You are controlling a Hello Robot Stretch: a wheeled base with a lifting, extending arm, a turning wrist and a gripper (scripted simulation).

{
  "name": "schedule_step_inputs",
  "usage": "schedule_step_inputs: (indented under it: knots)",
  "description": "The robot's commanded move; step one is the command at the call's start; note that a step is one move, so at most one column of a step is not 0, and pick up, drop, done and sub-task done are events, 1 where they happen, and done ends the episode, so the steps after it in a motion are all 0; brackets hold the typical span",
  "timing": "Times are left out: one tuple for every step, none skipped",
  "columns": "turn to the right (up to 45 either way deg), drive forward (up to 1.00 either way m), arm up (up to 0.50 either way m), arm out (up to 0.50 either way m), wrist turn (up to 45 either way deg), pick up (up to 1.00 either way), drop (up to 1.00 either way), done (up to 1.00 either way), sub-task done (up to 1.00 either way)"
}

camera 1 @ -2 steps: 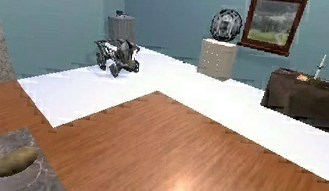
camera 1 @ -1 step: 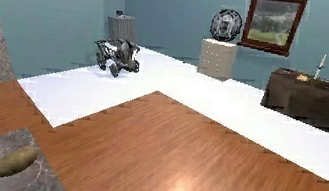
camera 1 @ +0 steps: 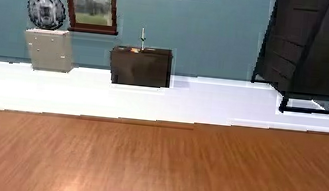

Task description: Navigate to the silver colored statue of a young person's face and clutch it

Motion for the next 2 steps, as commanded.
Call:
schedule_step_inputs:
  knots:
    - [-45.0, 0.00, 0.00, 0.00, 0.0, 0.00, 0.00, 0.00, 0.00]
    - [45.0, 0.00, 0.00, 0.00, 0.0, 0.00, 0.00, 0.00, 0.00]
